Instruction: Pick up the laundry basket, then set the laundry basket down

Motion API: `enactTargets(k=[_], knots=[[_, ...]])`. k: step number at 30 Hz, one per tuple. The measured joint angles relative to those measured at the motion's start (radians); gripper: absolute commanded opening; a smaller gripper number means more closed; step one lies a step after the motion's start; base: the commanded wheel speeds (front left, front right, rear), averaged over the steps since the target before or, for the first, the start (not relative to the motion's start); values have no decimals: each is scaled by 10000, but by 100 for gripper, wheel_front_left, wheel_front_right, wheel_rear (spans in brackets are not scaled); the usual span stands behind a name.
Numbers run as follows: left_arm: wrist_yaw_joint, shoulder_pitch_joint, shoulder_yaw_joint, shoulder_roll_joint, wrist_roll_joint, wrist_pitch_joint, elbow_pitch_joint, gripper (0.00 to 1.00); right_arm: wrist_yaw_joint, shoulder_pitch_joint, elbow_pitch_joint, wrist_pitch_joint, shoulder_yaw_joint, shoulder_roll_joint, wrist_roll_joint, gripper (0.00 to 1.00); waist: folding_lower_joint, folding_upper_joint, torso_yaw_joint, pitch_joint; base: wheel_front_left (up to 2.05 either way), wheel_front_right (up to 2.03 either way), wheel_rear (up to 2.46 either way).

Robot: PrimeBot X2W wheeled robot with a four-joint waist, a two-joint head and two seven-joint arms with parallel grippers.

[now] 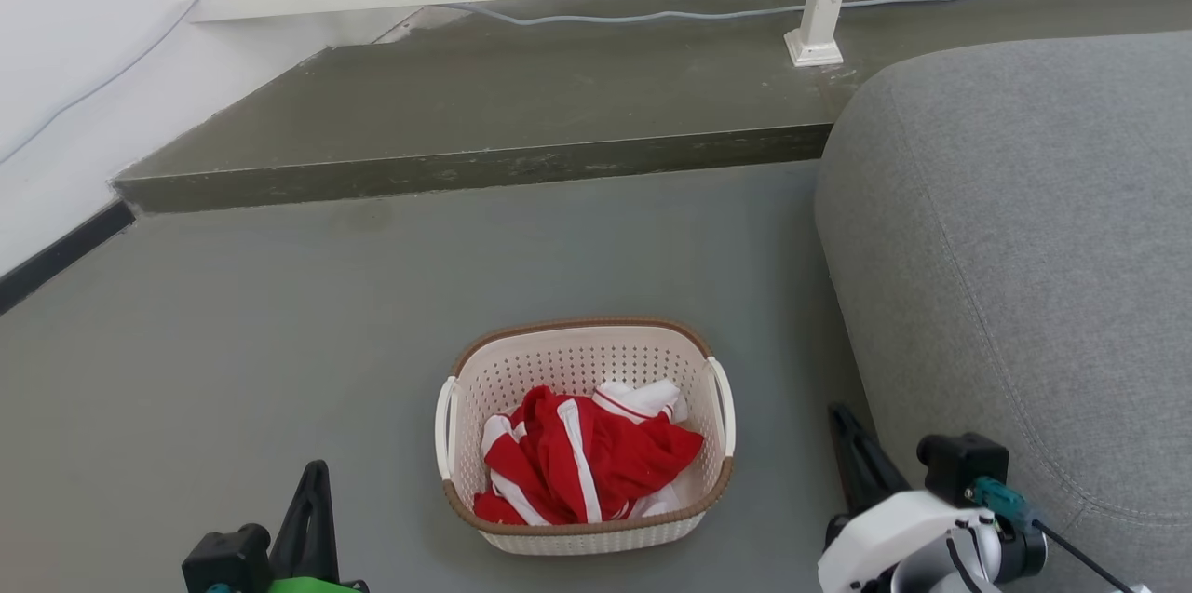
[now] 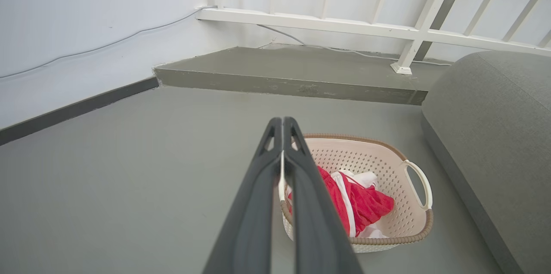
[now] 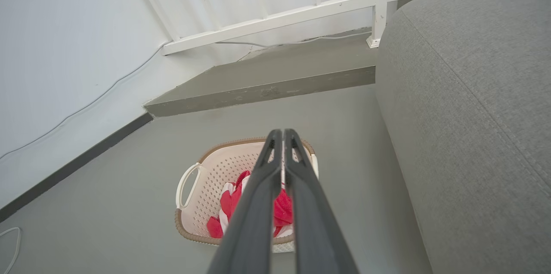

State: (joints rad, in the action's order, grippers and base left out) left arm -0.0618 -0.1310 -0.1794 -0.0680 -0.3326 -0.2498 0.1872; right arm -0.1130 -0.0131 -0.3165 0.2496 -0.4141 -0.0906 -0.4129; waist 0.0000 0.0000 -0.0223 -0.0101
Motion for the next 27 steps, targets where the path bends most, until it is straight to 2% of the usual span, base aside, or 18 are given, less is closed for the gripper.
enactTargets(k=[9, 27], knots=[[98, -17, 27, 44, -550, 113, 38, 0, 117, -198, 50, -40, 171, 31, -552, 0, 0, 0, 17, 5, 0, 0, 0], [366, 12, 391, 104, -2865, 644, 42, 0, 424, -189, 276, -541, 951, 128, -2746, 0, 0, 0, 53, 10, 0, 0, 0]])
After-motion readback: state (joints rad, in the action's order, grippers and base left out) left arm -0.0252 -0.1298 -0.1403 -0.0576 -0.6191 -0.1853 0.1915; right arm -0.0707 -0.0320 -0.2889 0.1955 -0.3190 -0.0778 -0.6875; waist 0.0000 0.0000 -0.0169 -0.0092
